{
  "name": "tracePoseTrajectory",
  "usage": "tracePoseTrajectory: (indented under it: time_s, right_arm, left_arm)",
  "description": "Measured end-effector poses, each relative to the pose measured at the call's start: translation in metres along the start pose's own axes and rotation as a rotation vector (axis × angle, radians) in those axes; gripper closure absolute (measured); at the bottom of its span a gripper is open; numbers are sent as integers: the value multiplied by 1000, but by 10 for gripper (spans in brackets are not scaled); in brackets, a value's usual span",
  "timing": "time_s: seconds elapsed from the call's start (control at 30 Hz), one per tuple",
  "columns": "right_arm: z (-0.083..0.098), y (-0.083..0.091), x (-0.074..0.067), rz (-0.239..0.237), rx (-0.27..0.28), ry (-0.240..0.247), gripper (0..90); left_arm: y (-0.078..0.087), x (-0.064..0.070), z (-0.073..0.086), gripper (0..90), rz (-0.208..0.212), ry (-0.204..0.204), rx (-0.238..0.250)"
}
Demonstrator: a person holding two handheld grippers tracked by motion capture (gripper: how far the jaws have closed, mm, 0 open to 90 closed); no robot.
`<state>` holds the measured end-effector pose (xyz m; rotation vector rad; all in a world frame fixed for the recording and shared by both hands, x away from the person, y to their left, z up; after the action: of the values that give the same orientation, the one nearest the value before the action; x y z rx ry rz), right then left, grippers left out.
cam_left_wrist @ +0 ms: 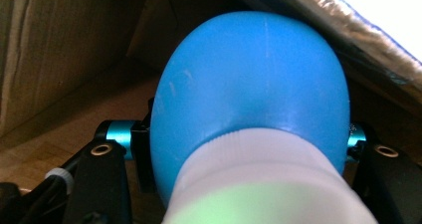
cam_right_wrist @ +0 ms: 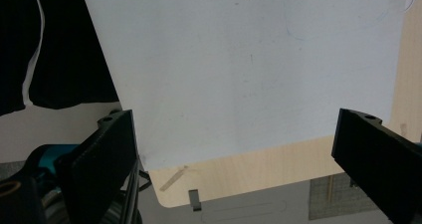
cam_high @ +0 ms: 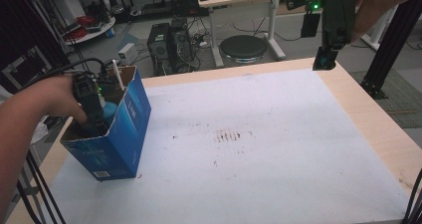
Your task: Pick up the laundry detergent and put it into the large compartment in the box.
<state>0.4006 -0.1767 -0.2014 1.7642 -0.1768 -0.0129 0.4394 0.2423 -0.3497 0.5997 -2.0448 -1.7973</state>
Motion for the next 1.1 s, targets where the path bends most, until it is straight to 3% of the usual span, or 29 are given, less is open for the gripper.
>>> tracePoseTrajectory:
  time_s: [0.27,0.4,0.7,1.1]
  right_arm:
    - [-2,0,-1,1,1,-1,31]
    - [-1,-1,-2,2,-4,-3,31]
    - [-5,1,-3,5,3,2,31]
    - [-7,3,-3,8,6,1,31]
  left_arm:
    - [1,0,2,371,0,9,-1]
    - [8,0,5,357,-7,-6,-1]
    - [18,0,9,316,-18,16,22]
    - [57,4,8,285,-47,42,50]
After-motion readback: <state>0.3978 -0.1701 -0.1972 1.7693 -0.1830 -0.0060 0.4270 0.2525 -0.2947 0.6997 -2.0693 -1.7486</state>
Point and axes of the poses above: each handheld gripper's, and its own axes: y roughly backward along the jaws, z roughly out of its underside, x roughly to its right, the point moved 6 cm from there along -y, roughly forward along the jaws, and after that the axes turned 12 degrees about x, right-handed, at the moved point
